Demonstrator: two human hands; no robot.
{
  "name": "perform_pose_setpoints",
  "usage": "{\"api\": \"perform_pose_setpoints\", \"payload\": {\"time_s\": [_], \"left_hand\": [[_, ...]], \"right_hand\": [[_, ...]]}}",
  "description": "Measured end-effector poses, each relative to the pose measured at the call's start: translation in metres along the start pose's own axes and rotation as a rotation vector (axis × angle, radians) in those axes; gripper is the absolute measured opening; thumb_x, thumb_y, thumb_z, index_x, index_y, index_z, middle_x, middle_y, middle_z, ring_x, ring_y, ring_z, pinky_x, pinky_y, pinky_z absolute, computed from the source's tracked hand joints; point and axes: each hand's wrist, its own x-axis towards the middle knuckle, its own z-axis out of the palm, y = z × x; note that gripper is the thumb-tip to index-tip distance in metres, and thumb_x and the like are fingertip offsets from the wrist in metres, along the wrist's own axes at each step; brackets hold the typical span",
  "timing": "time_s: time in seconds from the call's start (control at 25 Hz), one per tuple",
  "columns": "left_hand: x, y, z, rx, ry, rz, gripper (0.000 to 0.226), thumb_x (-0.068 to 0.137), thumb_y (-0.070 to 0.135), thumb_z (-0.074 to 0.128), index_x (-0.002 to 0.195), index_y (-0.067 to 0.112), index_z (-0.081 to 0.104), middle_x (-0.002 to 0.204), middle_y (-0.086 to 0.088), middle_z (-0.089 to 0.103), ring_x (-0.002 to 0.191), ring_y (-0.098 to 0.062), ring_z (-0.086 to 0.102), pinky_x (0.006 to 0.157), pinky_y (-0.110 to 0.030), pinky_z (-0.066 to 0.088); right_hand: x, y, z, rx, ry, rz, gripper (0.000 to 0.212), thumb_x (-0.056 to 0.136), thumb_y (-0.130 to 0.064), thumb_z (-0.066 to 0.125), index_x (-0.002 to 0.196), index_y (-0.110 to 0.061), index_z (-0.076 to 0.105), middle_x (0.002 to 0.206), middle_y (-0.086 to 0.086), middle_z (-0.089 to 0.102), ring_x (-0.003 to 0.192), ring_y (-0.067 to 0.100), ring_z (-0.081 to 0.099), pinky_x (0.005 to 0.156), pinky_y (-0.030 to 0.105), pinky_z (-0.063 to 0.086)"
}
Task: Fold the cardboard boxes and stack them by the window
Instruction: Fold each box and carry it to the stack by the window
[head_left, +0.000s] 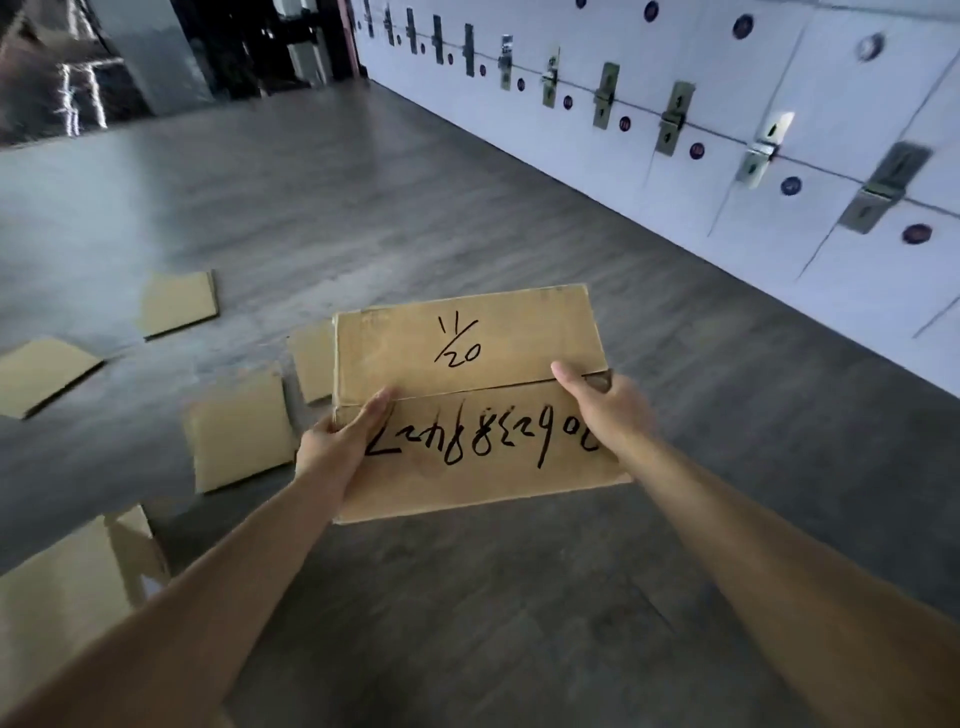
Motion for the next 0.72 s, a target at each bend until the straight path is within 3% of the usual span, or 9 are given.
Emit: {"api": "perform_pose_setpoints", "payload": {"time_s": [0.08,0.16,0.24,0.32,0.4,0.48,0.56,0.72], "left_hand": [[-0.052,0.076,0.018,0.064,-0.051,0.029,0.084,0.050,0.085,0.072,0.109,0.026,0.069,0.102,0.000,0.072,0.093,-0.024,0.067,0.089,-0.042,0.055],[-0.099,0.150,0.041,0.099,-0.105,0.086,0.081,0.055,0.083,0.072,0.111,0.024,0.069,0.106,-0.002,0.071,0.095,-0.025,0.066,0.091,-0.041,0.054],[-0.147,0.220,0.070,0.163,-0.180,0.144,0.076,0.063,0.080,0.071,0.116,0.025,0.069,0.113,-0.005,0.070,0.101,-0.027,0.065,0.094,-0.041,0.052],[-0.208,0.290,0.110,0.229,-0.272,0.193,0.073,0.068,0.081,0.067,0.118,0.028,0.067,0.111,-0.003,0.068,0.097,-0.024,0.063,0.085,-0.034,0.050],[-0.274,0.351,0.154,0.257,-0.347,0.236,0.058,0.068,0.080,0.067,0.101,0.033,0.066,0.090,0.009,0.065,0.076,-0.011,0.057,0.066,-0.027,0.043],[-0.341,0.392,0.198,0.291,-0.472,0.268,0.050,0.066,0.080,0.069,0.087,0.035,0.064,0.083,0.016,0.061,0.075,-0.005,0.055,0.067,-0.028,0.042],[-0.403,0.415,0.240,0.332,-0.585,0.317,0.045,0.064,0.080,0.070,0.081,0.039,0.062,0.086,0.016,0.062,0.083,-0.011,0.060,0.077,-0.033,0.045],[-0.520,0.442,0.338,0.413,-0.823,0.416,0.061,0.063,0.078,0.071,0.099,0.029,0.069,0.102,0.003,0.071,0.094,-0.019,0.065,0.089,-0.039,0.051]], "right_hand": [[-0.020,-0.041,-0.083,0.024,0.057,0.028,0.052,0.071,-0.083,0.060,0.087,-0.033,0.060,0.086,-0.018,0.061,0.077,0.001,0.055,0.062,0.022,0.040],[-0.042,-0.079,-0.165,0.036,0.121,0.064,0.049,0.070,-0.087,0.057,0.083,-0.039,0.054,0.083,-0.024,0.053,0.072,-0.005,0.046,0.057,0.020,0.032],[-0.064,-0.110,-0.248,0.067,0.196,0.099,0.059,0.067,-0.090,0.054,0.092,-0.037,0.059,0.086,-0.017,0.060,0.074,-0.001,0.053,0.056,0.021,0.037],[-0.093,-0.140,-0.343,0.103,0.293,0.160,0.073,0.064,-0.093,0.052,0.101,-0.031,0.064,0.087,-0.009,0.070,0.078,0.010,0.066,0.063,0.029,0.052],[-0.127,-0.158,-0.434,0.115,0.394,0.225,0.071,0.066,-0.093,0.050,0.101,-0.033,0.065,0.084,-0.007,0.073,0.079,0.015,0.070,0.074,0.039,0.058],[-0.164,-0.160,-0.513,0.147,0.482,0.273,0.064,0.068,-0.090,0.052,0.095,-0.034,0.066,0.076,-0.008,0.073,0.074,0.013,0.071,0.074,0.039,0.059],[-0.202,-0.153,-0.582,0.170,0.577,0.306,0.059,0.067,-0.089,0.055,0.087,-0.035,0.066,0.073,-0.009,0.073,0.072,0.011,0.070,0.073,0.037,0.058],[-0.277,-0.120,-0.710,0.240,0.783,0.372,0.071,0.063,-0.091,0.052,0.096,-0.029,0.062,0.090,-0.005,0.070,0.084,0.017,0.067,0.072,0.035,0.052]]}}
